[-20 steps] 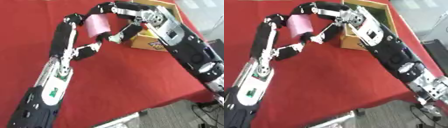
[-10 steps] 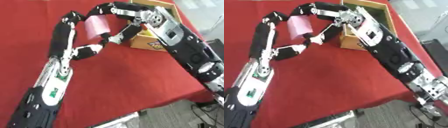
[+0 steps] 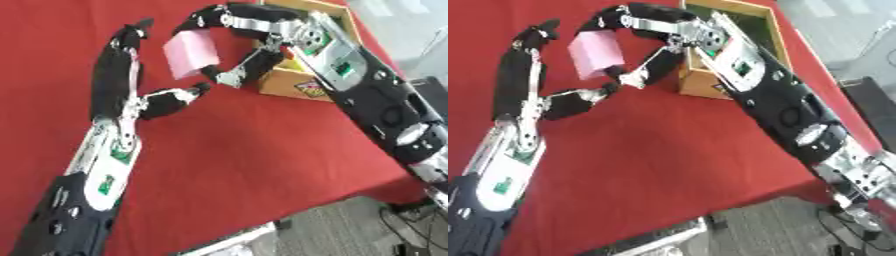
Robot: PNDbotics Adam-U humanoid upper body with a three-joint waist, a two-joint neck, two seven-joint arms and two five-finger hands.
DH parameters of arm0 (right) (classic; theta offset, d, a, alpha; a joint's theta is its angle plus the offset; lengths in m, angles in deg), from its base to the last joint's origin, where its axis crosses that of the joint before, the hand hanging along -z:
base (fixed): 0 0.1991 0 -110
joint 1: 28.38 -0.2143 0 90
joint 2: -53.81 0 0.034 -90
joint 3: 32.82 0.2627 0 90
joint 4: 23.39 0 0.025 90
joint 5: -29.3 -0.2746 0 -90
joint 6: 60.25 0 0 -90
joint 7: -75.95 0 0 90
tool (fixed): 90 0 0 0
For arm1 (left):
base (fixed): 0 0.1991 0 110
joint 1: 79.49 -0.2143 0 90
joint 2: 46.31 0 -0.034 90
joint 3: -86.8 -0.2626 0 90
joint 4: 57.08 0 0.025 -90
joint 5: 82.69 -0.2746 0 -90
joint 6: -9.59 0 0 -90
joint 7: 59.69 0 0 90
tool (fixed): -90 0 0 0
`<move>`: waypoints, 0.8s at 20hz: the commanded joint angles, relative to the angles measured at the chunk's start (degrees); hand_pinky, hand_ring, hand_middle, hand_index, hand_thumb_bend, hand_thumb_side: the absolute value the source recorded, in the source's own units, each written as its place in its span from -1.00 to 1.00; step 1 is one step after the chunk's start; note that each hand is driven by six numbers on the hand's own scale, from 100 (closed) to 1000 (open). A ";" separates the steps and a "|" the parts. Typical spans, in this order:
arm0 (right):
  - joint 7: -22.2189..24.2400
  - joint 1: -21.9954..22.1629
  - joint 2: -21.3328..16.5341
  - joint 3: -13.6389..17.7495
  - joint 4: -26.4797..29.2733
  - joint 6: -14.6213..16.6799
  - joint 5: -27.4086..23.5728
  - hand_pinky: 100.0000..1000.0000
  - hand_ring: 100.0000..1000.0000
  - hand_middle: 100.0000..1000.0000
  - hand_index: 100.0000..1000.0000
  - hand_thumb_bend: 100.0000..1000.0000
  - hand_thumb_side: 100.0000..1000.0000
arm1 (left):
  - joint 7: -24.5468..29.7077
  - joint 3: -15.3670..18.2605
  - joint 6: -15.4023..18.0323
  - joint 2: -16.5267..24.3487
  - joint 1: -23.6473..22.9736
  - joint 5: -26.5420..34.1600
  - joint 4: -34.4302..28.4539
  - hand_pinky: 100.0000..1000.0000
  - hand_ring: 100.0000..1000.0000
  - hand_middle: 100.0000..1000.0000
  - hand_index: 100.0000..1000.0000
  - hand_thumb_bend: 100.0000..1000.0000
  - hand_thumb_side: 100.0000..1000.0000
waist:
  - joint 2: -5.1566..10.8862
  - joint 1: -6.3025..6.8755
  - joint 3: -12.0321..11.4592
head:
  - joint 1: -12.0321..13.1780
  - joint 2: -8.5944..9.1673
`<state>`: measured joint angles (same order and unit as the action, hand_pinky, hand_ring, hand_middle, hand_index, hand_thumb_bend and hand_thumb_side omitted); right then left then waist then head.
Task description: Pick up the objects with one hand, pass them to the other hand, and then place them into the box on the other side of the table.
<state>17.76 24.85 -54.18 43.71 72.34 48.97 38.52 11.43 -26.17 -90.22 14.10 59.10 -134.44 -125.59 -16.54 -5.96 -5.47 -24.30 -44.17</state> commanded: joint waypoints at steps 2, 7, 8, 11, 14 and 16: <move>-0.44 -0.52 -1.23 1.17 1.10 -0.09 -1.00 0.68 0.70 -0.20 0.18 -1.00 -0.91 | -0.88 0.43 -0.58 -0.15 0.66 0.03 -0.38 0.47 0.47 0.30 0.75 0.69 -0.28 | 0.91 0.06 0.18 | -0.29 0.05; -2.95 0.14 -4.66 3.87 2.86 -1.51 -6.07 0.69 0.71 -0.19 0.18 -1.00 -0.96 | -2.00 0.59 -0.42 1.67 -0.88 1.10 -2.20 0.47 0.46 0.28 0.74 0.48 -0.28 | 1.13 0.87 1.04 | 0.39 0.31; -3.96 0.65 -6.09 5.03 3.24 -2.31 -7.95 0.70 0.72 -0.19 0.19 -1.00 -0.93 | -2.09 0.48 -0.37 2.72 -1.63 1.42 -3.11 0.46 0.45 0.28 0.74 0.44 -0.28 | 1.28 1.30 1.16 | 0.50 0.72; -6.58 2.71 -10.41 8.68 3.81 -5.29 -13.87 0.71 0.74 -0.18 0.20 -1.00 -0.81 | -1.57 0.33 -0.33 7.19 -4.04 2.81 -7.19 0.46 0.45 0.28 0.73 0.36 -0.28 | 1.77 2.82 1.14 | -0.83 2.06; -8.22 4.87 -13.61 11.97 3.67 -7.75 -17.91 0.72 0.75 -0.17 0.22 -1.00 -0.64 | -0.40 0.91 -1.24 12.03 -6.59 4.75 -12.40 0.46 0.45 0.25 0.72 0.33 -0.22 | 2.20 4.55 0.97 | -3.25 3.23; -9.18 6.39 -15.37 13.76 3.49 -8.59 -19.90 0.73 0.76 -0.17 0.22 -1.00 -0.55 | 0.49 1.57 -2.19 14.99 -8.43 6.11 -15.97 0.46 0.45 0.26 0.71 0.30 -0.17 | 2.37 5.51 0.82 | -4.79 4.13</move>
<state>9.27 31.74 -66.32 55.54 75.09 41.05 20.24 11.42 -25.24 -92.03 27.02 50.06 -129.22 -138.50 -15.62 -0.05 -4.69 -28.17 -41.13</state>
